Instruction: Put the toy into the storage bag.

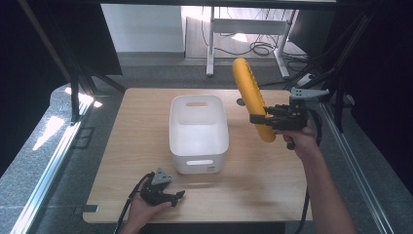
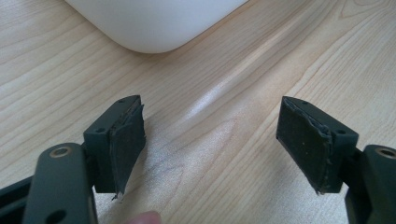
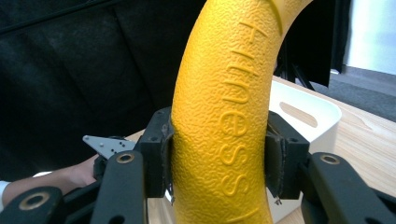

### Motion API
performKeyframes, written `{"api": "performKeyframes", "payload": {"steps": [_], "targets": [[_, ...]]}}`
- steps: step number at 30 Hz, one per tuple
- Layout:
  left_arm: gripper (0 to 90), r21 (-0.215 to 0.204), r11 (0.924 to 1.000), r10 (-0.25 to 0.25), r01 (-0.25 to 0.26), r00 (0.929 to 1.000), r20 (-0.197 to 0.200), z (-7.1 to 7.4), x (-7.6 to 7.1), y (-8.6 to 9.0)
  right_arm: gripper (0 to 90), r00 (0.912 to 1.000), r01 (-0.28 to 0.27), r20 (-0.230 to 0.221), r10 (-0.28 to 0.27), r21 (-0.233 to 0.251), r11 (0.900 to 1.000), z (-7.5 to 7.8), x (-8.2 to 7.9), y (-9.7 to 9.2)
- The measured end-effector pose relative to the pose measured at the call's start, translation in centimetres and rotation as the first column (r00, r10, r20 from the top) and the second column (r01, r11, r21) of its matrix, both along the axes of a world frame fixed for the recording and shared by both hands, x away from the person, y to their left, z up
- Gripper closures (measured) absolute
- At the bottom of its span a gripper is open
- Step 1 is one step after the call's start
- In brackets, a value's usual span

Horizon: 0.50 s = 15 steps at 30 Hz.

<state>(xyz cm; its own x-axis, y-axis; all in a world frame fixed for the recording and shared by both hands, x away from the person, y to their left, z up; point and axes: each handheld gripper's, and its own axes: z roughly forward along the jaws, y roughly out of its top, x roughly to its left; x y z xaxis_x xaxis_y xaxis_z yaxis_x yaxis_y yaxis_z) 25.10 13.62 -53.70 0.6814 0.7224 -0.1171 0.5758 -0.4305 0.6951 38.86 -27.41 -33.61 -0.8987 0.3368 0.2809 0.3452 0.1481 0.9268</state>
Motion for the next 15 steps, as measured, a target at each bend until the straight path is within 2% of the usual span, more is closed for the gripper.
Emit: {"api": "performKeyframes", "payload": {"steps": [15], "targets": [[23.4, -0.003, 1.0000, 0.005, -0.005, 1.0000, -0.001, -0.04, 0.00, -0.05, 51.4, 0.9995, -0.024, 0.018, 0.024, 0.029, 0.9993, 0.72, -0.38, 0.92]]}}
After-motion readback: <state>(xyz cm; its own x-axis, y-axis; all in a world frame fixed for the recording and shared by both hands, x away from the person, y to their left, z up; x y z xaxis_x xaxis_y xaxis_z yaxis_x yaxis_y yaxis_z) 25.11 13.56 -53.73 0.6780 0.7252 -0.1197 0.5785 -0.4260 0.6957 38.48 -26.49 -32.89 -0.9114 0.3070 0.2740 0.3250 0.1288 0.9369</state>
